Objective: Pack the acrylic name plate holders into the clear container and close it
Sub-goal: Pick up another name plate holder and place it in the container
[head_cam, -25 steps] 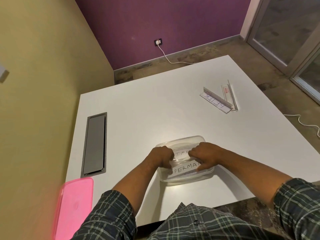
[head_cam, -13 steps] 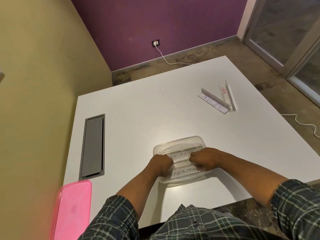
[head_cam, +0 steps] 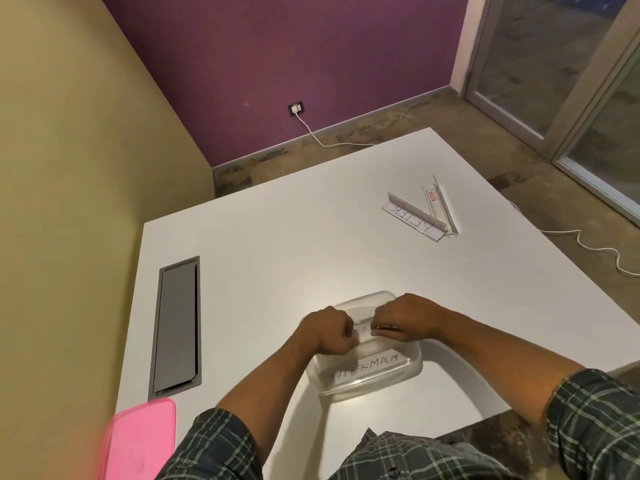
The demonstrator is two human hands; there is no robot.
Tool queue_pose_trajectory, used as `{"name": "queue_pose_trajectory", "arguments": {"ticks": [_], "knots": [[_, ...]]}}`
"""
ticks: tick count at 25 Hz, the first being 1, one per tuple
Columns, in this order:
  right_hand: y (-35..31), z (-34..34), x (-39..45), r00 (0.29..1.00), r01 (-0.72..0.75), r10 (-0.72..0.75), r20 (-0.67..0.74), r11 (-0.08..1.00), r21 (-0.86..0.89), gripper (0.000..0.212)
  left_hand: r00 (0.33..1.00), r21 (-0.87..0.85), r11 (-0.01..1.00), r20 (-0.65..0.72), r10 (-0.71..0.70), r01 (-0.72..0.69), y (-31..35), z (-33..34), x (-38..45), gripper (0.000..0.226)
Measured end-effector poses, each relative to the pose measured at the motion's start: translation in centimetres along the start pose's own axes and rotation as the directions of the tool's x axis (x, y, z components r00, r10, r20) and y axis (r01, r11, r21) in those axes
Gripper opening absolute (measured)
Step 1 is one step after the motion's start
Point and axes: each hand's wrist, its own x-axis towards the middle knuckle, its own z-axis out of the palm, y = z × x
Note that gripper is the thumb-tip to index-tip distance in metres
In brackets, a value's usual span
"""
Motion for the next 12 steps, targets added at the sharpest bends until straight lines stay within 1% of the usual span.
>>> {"name": "queue_pose_trajectory", "arguments": {"ticks": [2, 3, 5, 7, 10, 12], "knots": [[1.0, -1.3, -0.1, 0.979, -0.109, 0.124, -0.160, 0.989, 0.101, 0.031, 0.996, -0.161, 0.987, -0.091, -0.008, -0.007, 0.4, -1.8, 1.2, 0.027], [1.7, -2.0, -0.3, 0.958, -0.172, 0.201, -0.203, 0.974, 0.150, 0.031, 0.990, -0.223, 0.975, -0.139, -0.019, -0.012, 0.7, -2.6, 1.9, 0.028], [3.6, -3.1, -0.7, 0.920, -0.289, 0.326, -0.218, 0.939, 0.185, 0.033, 0.973, -0.286, 0.958, -0.225, -0.043, -0.024, 1.5, -4.5, 3.7, 0.029], [5.5, -3.7, -1.2, 0.883, -0.379, 0.415, -0.221, 0.906, 0.187, 0.032, 0.961, -0.288, 0.957, -0.274, -0.043, -0.039, 2.2, -5.9, 5.6, 0.028], [8.4, -4.0, -2.0, 0.798, -0.515, 0.545, -0.257, 0.838, 0.179, 0.029, 0.949, -0.234, 0.971, -0.313, -0.033, -0.043, 3.1, -7.3, 8.8, 0.025], [11.0, -3.8, -2.5, 0.728, -0.621, 0.645, -0.234, 0.764, 0.176, 0.032, 0.955, -0.178, 0.984, -0.295, -0.025, -0.029, 3.8, -8.0, 11.6, 0.039]]}}
